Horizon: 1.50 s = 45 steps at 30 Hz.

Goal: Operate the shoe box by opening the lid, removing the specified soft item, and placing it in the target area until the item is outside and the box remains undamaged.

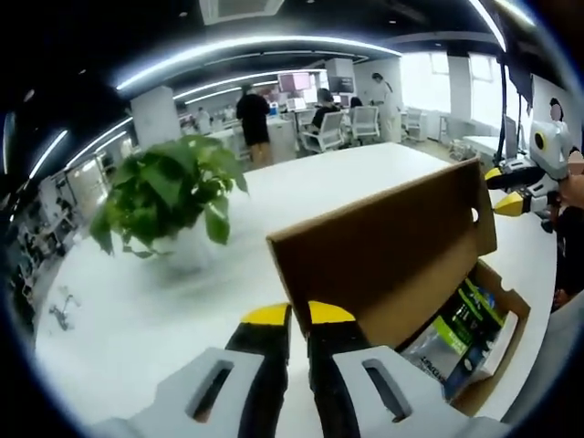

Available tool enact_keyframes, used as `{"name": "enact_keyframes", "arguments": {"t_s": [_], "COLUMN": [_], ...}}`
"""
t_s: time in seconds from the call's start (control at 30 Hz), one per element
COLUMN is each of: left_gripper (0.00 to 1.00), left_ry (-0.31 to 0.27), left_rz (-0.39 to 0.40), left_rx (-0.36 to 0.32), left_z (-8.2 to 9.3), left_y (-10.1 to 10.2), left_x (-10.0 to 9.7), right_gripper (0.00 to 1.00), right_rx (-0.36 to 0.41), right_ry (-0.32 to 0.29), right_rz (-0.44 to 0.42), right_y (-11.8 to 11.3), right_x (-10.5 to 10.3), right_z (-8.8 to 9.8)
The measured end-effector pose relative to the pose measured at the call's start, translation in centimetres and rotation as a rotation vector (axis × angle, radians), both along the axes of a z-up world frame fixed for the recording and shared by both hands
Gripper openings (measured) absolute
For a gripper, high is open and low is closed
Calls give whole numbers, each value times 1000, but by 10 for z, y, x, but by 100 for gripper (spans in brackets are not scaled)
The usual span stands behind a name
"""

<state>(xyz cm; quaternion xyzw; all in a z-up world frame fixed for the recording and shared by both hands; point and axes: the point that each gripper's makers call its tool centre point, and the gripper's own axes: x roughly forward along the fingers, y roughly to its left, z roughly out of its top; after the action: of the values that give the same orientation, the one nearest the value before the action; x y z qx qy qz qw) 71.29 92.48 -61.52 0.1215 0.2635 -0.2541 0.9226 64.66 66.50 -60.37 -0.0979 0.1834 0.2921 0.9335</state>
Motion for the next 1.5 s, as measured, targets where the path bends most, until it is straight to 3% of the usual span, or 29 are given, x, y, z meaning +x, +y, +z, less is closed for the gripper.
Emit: {"name": "enact_keyframes", "arguments": {"t_s": [0.2, 0.37, 0.67, 0.93, 1.23, 1.5], "left_gripper": [1, 0, 0, 0, 0, 1], "left_ry": [4, 2, 12, 19, 33, 44], "left_rz": [14, 37, 46, 51, 57, 73], "left_rx": [-16, -23, -37, -39, -45, -66], "left_z": [-4, -7, -13, -19, -29, -37], "left_y": [2, 1, 0, -1, -2, -2], "left_x": [7, 12, 20, 27, 37, 42], "right_gripper": [30, 24, 17, 11, 3, 2], "right_rx": [1, -26, -20, 19, 20, 15], "right_ry": [-4, 18, 96, 146, 166, 164], "right_rz": [-19, -37, -50, -93, -120, -135], "right_y": [-2, -8, -13, -17, -19, -19], "right_x": [8, 11, -5, -17, -22, -20], "right_z": [-5, -22, -55, -73, -83, -84]}}
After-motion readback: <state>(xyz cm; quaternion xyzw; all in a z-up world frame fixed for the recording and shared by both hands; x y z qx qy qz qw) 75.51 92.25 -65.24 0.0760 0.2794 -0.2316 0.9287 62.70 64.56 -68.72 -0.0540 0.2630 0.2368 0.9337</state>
